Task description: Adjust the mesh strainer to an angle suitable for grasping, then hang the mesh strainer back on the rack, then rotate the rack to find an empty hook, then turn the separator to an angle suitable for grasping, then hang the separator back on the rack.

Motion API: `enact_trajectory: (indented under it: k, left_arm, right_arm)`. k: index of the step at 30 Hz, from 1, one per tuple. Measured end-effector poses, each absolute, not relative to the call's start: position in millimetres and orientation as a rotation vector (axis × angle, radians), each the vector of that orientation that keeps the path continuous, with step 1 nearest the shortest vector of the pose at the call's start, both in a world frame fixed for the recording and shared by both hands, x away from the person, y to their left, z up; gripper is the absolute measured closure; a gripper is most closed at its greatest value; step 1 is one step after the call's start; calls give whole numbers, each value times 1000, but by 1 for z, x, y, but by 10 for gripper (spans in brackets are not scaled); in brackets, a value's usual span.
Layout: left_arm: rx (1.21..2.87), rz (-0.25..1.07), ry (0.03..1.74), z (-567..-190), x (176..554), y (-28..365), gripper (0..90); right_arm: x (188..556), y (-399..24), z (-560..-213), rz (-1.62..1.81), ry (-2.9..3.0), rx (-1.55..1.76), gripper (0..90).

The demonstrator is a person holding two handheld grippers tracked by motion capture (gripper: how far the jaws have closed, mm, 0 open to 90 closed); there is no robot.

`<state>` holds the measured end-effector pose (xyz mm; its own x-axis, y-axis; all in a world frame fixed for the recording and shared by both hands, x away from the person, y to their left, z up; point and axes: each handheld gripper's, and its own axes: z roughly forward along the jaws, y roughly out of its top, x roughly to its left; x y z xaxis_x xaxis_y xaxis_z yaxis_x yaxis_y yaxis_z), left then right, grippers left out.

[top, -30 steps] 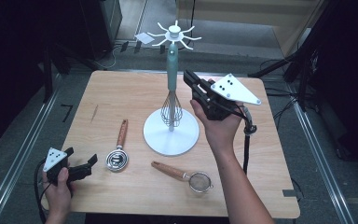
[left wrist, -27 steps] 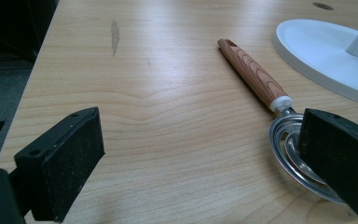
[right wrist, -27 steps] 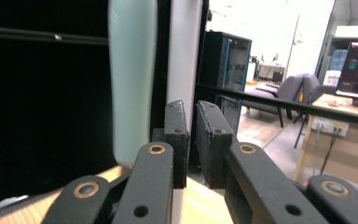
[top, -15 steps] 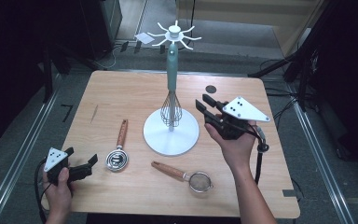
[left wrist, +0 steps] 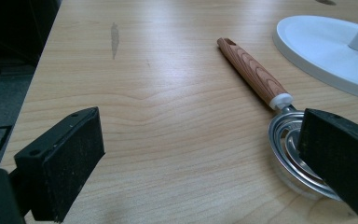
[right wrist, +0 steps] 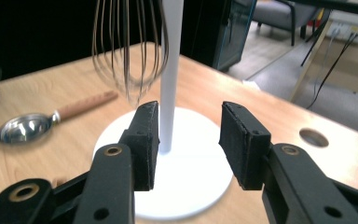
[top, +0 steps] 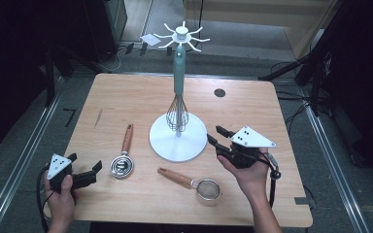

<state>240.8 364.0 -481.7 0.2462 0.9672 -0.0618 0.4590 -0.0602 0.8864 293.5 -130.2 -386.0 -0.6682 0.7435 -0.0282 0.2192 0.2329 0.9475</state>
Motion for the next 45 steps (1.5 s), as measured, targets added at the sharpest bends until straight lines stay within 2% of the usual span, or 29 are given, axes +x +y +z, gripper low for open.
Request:
enact_trajectory:
  k: [15,22,35,42,45]
  left_arm:
    - [1653,765,1326,-476,237,364,9]
    - [1686,758,1274,-472,234,351,9]
    - [1733,655,1191,-466,226,314,9]
    - [1753,618,1157,-467,225,302,9]
    - [1765,607,1148,-466,224,295,58]
  right_arm:
    - [274,-140,-425,1335,2184,990,549]
    - [277,-145,-439,1251,2262,1123,549]
    - [273,-141,-452,1135,2367,1153,562]
    - [273,-140,-448,1131,2401,1145,590]
    - [274,-137,-445,1125,2422,1130,612]
